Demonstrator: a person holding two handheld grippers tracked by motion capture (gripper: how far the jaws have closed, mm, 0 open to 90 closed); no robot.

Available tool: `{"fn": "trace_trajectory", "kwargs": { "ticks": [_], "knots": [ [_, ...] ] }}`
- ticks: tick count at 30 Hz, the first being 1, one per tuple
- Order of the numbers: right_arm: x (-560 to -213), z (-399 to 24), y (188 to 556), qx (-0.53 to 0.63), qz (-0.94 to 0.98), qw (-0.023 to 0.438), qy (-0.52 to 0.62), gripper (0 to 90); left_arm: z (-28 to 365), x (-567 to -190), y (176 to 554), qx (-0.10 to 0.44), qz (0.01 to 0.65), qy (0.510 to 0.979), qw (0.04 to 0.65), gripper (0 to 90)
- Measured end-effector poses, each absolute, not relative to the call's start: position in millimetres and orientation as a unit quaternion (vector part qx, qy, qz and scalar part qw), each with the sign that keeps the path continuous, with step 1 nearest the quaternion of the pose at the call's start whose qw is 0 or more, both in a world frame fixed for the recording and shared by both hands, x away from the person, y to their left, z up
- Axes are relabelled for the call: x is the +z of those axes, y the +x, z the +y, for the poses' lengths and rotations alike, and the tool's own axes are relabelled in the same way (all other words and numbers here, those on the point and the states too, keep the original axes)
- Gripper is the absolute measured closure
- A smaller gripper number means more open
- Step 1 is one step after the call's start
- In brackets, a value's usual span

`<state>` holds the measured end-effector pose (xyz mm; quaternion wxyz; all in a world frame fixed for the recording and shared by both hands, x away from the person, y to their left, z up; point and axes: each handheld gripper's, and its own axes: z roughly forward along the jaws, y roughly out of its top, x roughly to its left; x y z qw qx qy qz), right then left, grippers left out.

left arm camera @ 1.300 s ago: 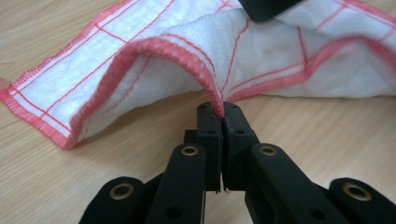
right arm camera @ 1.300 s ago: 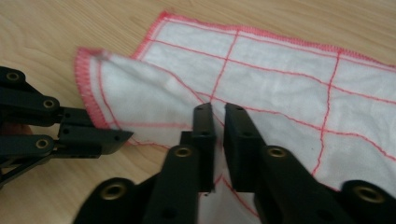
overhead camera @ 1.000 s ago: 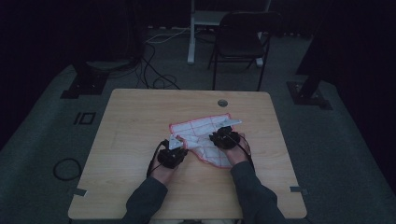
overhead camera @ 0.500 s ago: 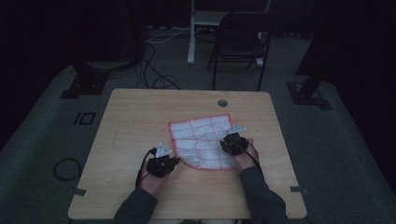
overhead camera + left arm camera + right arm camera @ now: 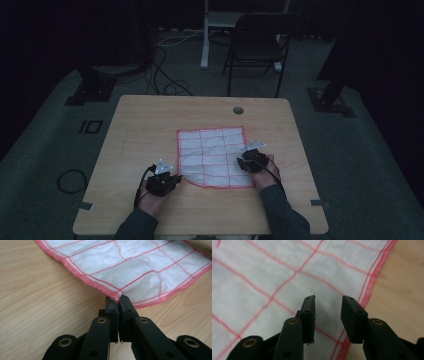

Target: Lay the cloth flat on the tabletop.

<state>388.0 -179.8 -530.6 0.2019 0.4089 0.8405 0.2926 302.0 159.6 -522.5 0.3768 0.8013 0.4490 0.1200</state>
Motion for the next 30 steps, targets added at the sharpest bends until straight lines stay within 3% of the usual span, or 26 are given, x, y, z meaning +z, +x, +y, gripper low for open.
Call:
{"fn": "trace_trajectory", "kwargs": {
  "ticks": [13, 22, 30],
  "knots": [
    [-534.7, -187.2, 357.1, 0.305, 0.836, 0.202, 0.41, 60.8, 170.1, -526.4, 293.6, 0.125, 0.454, 0.808, 0.354, 86.6],
    [-535.8, -191.3, 346.1, 0.308, 0.832, 0.206, 0.414, 59.7, 184.4, -526.4, 284.1, 0.127, 0.466, 0.801, 0.354, 81.6],
    [-537.1, -193.9, 343.4, 0.314, 0.827, 0.206, 0.419, 59.3, 174.4, -521.3, 286.7, 0.14, 0.45, 0.803, 0.365, 75.9]
  ]
}}
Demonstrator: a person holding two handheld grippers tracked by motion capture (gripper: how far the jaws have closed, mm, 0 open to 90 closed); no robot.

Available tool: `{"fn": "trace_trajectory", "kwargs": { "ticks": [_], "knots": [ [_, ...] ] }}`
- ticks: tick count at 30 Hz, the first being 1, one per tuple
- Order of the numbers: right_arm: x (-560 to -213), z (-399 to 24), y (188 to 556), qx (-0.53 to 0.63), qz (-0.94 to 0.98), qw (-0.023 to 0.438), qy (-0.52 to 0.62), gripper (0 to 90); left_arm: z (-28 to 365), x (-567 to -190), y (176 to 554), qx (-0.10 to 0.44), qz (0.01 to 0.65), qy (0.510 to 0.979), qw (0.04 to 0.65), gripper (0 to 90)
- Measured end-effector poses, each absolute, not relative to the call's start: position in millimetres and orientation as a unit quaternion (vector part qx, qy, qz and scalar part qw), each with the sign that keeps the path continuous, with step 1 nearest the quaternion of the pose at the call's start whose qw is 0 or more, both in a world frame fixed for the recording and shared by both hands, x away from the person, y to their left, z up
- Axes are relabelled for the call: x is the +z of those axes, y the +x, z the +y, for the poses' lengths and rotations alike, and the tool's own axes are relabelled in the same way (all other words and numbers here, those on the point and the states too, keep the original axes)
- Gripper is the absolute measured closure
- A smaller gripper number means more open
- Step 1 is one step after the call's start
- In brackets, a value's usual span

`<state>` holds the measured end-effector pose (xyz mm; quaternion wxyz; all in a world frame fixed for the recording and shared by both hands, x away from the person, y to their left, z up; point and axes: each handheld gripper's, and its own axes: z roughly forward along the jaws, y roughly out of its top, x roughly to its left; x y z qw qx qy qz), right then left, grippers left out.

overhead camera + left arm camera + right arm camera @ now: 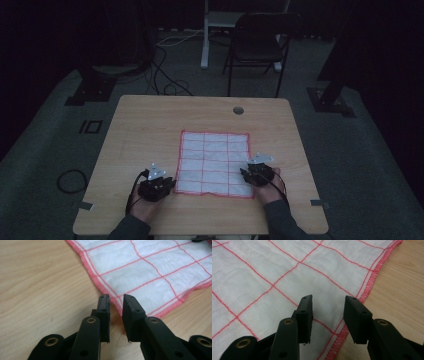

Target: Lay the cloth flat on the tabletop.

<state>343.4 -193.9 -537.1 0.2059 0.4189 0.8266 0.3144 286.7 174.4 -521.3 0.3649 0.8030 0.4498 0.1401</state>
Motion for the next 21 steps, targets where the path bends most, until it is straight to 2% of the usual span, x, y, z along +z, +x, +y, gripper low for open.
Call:
{"fn": "trace_trajectory", "kwargs": {
  "ticks": [14, 21],
  "knots": [
    [-539.4, -200.8, 341.1, 0.329, 0.819, 0.201, 0.425, 57.4, 164.9, -527.5, 324.1, 0.182, 0.452, 0.789, 0.373, 62.5],
    [-539.8, -200.8, 340.5, 0.33, 0.818, 0.201, 0.426, 57.5, 160.2, -533.6, 342.1, 0.187, 0.464, 0.783, 0.37, 58.4]
  ]
}}
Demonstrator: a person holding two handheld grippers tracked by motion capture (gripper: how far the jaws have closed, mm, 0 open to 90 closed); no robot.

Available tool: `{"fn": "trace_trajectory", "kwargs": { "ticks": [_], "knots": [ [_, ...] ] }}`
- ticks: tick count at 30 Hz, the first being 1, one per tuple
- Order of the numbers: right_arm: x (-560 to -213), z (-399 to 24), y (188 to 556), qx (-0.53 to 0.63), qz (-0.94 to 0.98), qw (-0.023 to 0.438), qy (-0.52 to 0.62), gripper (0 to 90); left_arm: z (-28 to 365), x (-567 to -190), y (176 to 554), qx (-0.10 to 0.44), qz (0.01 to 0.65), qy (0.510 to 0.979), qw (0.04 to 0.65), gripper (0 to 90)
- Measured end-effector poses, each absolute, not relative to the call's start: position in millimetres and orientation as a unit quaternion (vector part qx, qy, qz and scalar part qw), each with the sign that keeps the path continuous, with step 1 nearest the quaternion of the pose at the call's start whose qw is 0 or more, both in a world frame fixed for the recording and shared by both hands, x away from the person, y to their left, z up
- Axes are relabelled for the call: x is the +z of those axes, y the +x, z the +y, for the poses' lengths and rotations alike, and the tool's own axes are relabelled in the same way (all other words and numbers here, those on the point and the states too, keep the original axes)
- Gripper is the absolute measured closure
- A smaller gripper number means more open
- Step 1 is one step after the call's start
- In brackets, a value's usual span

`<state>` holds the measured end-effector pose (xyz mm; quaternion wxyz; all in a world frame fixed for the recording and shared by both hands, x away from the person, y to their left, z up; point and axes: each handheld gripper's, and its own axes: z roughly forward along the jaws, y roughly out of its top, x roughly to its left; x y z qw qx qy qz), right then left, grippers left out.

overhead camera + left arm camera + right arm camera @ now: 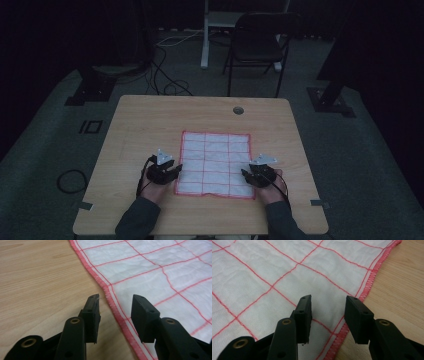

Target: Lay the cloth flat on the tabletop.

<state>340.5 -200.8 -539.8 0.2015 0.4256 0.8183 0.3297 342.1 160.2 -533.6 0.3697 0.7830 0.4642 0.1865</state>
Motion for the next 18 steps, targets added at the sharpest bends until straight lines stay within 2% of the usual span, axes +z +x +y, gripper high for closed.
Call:
{"fn": "trace_trajectory", "kwargs": {
  "ticks": [18],
  "knots": [
    [-540.5, -203.0, 341.7, 0.338, 0.814, 0.19, 0.433, 57.9, 152.9, -540.1, 358.5, 0.189, 0.474, 0.786, 0.35, 54.9]
  ]
}}
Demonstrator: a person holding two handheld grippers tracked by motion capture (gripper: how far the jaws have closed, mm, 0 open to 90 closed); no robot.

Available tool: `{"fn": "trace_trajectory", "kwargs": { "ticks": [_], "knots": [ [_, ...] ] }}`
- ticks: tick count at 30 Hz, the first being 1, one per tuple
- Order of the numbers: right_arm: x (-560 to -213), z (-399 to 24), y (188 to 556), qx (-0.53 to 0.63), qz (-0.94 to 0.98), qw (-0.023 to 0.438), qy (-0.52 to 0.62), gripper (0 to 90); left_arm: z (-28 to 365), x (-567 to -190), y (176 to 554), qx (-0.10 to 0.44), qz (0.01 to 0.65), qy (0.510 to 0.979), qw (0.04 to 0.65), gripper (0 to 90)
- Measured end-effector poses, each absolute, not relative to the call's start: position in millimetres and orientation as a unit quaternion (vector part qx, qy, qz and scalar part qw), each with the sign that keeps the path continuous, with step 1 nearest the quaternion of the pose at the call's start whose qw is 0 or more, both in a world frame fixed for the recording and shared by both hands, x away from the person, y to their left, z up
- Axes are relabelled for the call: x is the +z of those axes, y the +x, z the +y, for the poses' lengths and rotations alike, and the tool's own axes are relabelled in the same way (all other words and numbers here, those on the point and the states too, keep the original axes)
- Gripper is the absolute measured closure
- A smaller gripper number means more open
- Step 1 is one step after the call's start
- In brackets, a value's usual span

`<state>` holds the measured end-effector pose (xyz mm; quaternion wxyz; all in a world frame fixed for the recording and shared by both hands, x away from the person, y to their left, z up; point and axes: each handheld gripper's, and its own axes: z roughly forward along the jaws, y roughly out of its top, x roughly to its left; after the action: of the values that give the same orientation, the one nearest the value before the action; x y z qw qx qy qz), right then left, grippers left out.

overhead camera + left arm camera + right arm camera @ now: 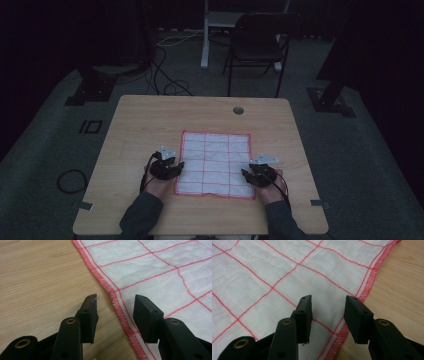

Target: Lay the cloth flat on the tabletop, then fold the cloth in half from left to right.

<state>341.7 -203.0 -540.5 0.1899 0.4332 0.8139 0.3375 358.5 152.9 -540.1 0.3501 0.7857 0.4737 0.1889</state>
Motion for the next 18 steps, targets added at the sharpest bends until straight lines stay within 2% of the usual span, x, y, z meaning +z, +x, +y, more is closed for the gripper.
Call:
{"fn": "trace_trajectory", "kwargs": {
  "ticks": [18],
  "knots": [
    [-541.1, -203.6, 341.7, 0.34, 0.813, 0.19, 0.432, 57.7, 147.0, -543.4, 361.7, 0.209, 0.48, 0.778, 0.346, 49.7]
  ]
}}
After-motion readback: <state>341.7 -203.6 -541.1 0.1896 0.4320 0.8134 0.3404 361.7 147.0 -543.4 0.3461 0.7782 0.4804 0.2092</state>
